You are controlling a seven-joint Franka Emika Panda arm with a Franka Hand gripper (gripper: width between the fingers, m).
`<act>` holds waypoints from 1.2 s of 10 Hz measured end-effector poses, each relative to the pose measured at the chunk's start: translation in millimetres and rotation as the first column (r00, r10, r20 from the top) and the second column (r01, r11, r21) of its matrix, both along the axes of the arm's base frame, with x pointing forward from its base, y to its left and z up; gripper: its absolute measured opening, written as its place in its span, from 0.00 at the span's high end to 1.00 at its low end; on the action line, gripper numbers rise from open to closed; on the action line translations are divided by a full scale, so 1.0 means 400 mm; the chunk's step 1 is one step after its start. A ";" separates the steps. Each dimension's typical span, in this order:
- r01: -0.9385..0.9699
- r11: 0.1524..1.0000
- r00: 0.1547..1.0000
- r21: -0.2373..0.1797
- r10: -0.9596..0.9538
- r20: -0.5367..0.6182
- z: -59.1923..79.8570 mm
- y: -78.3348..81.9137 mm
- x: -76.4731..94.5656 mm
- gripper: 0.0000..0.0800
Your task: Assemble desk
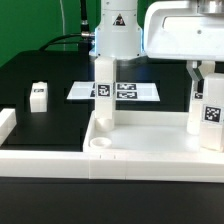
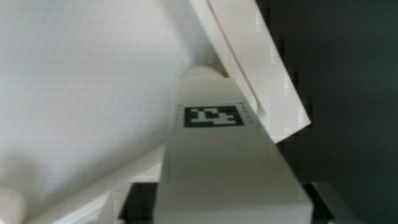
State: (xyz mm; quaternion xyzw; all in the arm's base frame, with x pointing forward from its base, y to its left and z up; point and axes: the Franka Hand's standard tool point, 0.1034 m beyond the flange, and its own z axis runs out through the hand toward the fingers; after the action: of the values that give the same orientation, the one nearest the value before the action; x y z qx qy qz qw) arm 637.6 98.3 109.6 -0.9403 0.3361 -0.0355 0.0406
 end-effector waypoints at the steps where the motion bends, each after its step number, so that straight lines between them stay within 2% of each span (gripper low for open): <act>1: 0.081 0.997 0.997 0.008 -0.081 -0.005 0.000 -0.002 0.000 0.64; 6: 0.408 0.912 0.913 0.037 -0.407 -0.035 -0.001 -0.005 -0.001 0.64; 7: 0.405 0.914 0.914 0.037 -0.403 -0.034 -0.001 -0.005 -0.001 0.64; 8: 0.399 0.916 0.917 0.037 -0.398 -0.033 -0.002 -0.004 -0.001 0.53; 9: 0.371 0.928 0.928 0.035 -0.370 -0.031 -0.002 -0.004 -0.001 0.53; 10: 0.329 0.944 0.944 0.029 -0.328 -0.027 -0.001 -0.004 0.000 0.31; 11: 0.255 0.967 0.967 0.020 -0.254 -0.023 0.002 -0.001 0.000 0.22; 12: 0.134 0.991 0.991 0.009 -0.134 -0.012 0.002 -0.002 0.001 0.22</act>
Offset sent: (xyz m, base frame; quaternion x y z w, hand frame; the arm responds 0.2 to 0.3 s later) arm -0.0012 0.0018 -0.0053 -0.0020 -0.0267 0.2384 0.9708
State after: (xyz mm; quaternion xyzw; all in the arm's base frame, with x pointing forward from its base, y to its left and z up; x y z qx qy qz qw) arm 638.1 97.7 110.4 -0.9156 0.3987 -0.0310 0.0409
